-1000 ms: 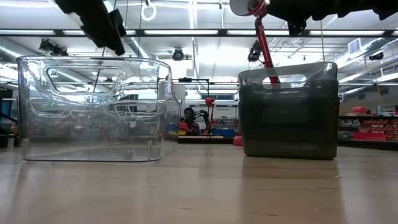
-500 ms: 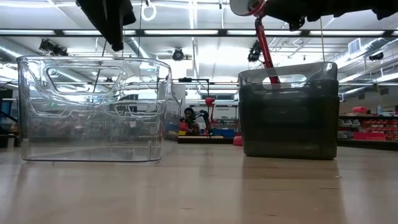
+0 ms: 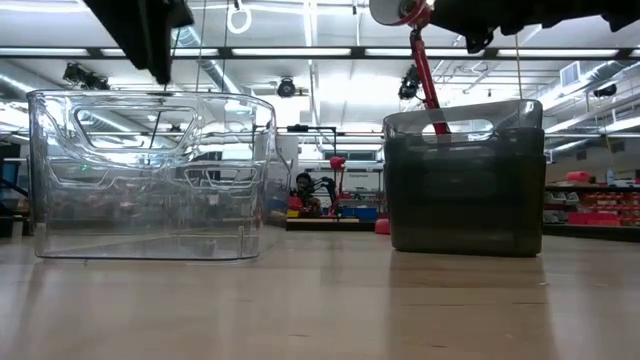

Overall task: Stack baskets by color
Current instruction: Stack the top left transparent bin on top of the top right transparent bin

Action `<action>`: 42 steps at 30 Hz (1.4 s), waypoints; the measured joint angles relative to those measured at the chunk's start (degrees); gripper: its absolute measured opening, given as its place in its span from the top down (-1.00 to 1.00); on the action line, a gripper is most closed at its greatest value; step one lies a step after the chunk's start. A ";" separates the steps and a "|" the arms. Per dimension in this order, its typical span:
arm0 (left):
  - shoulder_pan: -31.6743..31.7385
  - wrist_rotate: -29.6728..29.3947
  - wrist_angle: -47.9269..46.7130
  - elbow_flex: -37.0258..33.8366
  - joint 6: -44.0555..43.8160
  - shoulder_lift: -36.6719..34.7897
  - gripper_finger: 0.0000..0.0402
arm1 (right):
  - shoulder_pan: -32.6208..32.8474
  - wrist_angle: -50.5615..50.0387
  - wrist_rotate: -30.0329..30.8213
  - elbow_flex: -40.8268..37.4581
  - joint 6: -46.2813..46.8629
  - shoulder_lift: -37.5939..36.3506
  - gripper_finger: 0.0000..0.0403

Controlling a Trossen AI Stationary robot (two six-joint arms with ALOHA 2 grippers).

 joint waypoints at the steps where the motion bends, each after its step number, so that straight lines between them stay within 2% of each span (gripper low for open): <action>1: -0.22 -1.28 -1.50 0.00 -0.03 -0.84 0.15 | 0.25 0.00 0.00 0.00 -0.01 0.00 0.40; 4: -0.97 -4.87 -6.14 -1.93 -0.76 -3.88 0.21 | 0.84 0.02 -0.07 0.00 -0.11 0.00 0.40; 7: -1.03 -6.62 -7.74 -7.30 -2.35 -8.45 0.27 | 1.07 0.04 -0.03 0.00 -0.19 0.00 0.40; 15: 5.00 -4.49 -6.51 -20.47 -4.24 -22.71 0.41 | 1.11 0.25 -0.06 0.00 -0.26 0.00 0.40; 20: 11.15 -3.75 -6.52 -25.59 -1.35 -27.92 0.42 | 1.11 0.66 -0.05 0.00 -0.32 0.00 0.40; 24: 17.83 -2.98 -7.19 -27.30 3.69 -29.00 0.36 | 1.11 0.66 -0.05 0.00 -0.40 0.00 0.40; 29: 28.49 3.17 -7.34 -27.32 12.85 -27.90 0.27 | 1.11 0.65 -0.04 0.00 -0.44 0.00 0.40; 33: 35.06 3.76 -9.36 -27.32 19.56 -27.64 0.22 | 1.11 0.63 -0.06 0.00 -0.42 0.00 0.40; 37: 39.57 4.76 -10.04 -27.32 23.42 -27.62 0.17 | 1.13 0.63 -0.11 0.00 -0.42 0.00 0.40; 42: 42.20 7.65 -11.08 -27.32 25.64 -26.46 0.08 | 1.13 0.62 -0.15 0.00 -0.43 0.00 0.40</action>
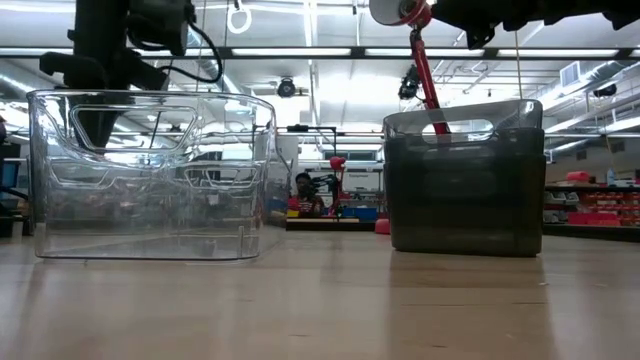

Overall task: Stack baskets by color
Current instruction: Stack the top left transparent bin on top of the top right transparent bin

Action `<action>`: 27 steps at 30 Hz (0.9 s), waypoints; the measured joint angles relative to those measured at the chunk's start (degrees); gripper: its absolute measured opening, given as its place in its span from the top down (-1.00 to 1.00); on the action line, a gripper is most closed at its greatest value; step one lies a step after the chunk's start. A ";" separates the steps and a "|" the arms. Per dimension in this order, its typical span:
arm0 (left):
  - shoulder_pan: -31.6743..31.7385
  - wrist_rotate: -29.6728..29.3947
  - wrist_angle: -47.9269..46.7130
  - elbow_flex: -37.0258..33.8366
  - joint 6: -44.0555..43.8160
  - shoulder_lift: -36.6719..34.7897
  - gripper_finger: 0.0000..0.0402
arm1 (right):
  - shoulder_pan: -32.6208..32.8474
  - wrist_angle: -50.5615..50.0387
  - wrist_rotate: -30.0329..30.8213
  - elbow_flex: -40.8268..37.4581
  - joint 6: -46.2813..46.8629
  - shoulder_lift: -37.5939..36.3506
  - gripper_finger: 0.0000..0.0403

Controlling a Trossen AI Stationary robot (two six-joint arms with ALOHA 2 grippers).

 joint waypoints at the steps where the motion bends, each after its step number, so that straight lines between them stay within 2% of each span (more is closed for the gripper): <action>1: 0.22 0.56 -0.36 0.00 0.37 0.34 0.07 | 0.00 0.00 0.00 0.00 -0.01 0.00 0.40; 7: 0.23 1.66 -1.06 -0.63 4.82 1.98 0.01 | 0.00 -0.03 0.02 0.00 0.01 0.00 0.40; 12: 0.07 -0.43 0.81 -4.64 8.25 3.98 0.00 | 0.00 -0.06 -0.93 0.00 0.18 0.00 0.40; 27: 0.11 -1.52 5.97 -5.79 8.86 9.05 0.20 | 0.04 -0.02 -2.63 -0.01 0.48 0.02 0.40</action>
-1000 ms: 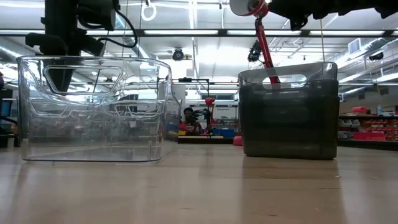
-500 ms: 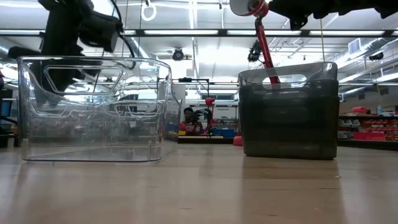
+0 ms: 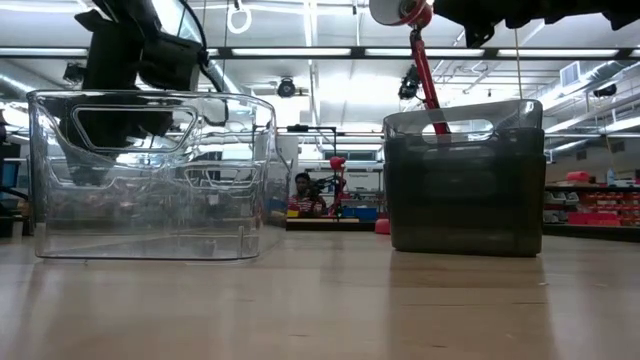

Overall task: Stack baskets by color
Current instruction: Stack the top left transparent bin on top of the top right transparent bin

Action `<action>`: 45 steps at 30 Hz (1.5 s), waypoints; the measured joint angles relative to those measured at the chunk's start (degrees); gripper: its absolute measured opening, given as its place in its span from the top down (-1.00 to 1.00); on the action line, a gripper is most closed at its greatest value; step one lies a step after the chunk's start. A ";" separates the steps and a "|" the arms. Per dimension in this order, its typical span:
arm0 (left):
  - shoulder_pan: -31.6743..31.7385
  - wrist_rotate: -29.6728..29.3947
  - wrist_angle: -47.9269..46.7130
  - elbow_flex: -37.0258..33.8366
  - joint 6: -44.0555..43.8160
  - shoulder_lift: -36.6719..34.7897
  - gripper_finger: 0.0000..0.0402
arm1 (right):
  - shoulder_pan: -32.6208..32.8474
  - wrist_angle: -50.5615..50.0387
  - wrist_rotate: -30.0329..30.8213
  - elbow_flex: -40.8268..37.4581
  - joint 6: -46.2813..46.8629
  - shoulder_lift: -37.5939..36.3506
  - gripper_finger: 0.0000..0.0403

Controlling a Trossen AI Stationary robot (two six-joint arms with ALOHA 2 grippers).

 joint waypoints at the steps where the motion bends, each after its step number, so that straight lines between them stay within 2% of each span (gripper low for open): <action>1: 0.00 0.00 0.00 0.02 0.00 0.44 0.22 | 0.00 0.00 -0.15 0.00 0.06 0.00 0.40; 11: 0.00 0.20 1.09 -0.35 0.02 5.96 0.56 | 0.02 -0.04 -0.24 -0.01 0.61 0.00 0.40; 18: -0.03 0.07 1.15 -0.24 0.49 8.27 0.95 | 0.02 -0.29 -0.28 -0.01 1.01 0.00 0.40; 30: -0.11 -0.04 0.16 0.34 0.20 8.17 0.97 | 0.02 -0.51 -0.28 -0.01 1.22 0.00 0.40; 45: -1.68 -5.48 -15.30 11.96 -3.22 7.78 0.97 | 0.02 -0.47 -0.28 -0.01 1.47 0.00 0.40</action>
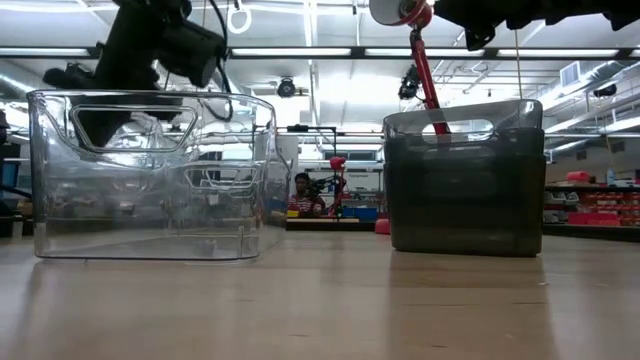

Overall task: Stack baskets by color
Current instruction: Stack the top left transparent bin on top of the top right transparent bin

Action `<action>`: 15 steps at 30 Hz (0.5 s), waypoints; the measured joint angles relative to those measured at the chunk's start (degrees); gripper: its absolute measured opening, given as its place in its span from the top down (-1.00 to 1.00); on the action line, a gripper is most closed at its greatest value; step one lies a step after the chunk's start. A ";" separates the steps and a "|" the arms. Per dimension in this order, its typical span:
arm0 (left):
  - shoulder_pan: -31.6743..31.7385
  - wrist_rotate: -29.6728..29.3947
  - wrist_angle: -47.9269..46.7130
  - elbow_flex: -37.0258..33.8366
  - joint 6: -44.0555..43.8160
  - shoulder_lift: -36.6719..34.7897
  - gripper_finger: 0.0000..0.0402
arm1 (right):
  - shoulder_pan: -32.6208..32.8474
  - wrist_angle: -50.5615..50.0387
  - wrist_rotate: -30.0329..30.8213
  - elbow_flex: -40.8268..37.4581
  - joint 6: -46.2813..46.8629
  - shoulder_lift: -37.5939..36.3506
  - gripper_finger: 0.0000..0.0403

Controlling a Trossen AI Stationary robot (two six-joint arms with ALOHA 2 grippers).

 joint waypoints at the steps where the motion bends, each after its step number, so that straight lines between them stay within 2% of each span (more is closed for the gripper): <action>1: 0.00 -0.17 -1.50 1.03 -0.33 0.00 0.97 | 0.00 0.00 0.00 0.00 0.00 0.00 0.40; 6: -0.04 -3.21 -5.97 7.16 -1.76 0.00 0.97 | 0.01 0.01 0.01 0.00 0.03 0.00 0.40; 15: -0.04 -4.49 -5.58 16.39 -2.38 0.02 0.97 | 0.02 0.02 0.00 0.00 0.56 0.00 0.40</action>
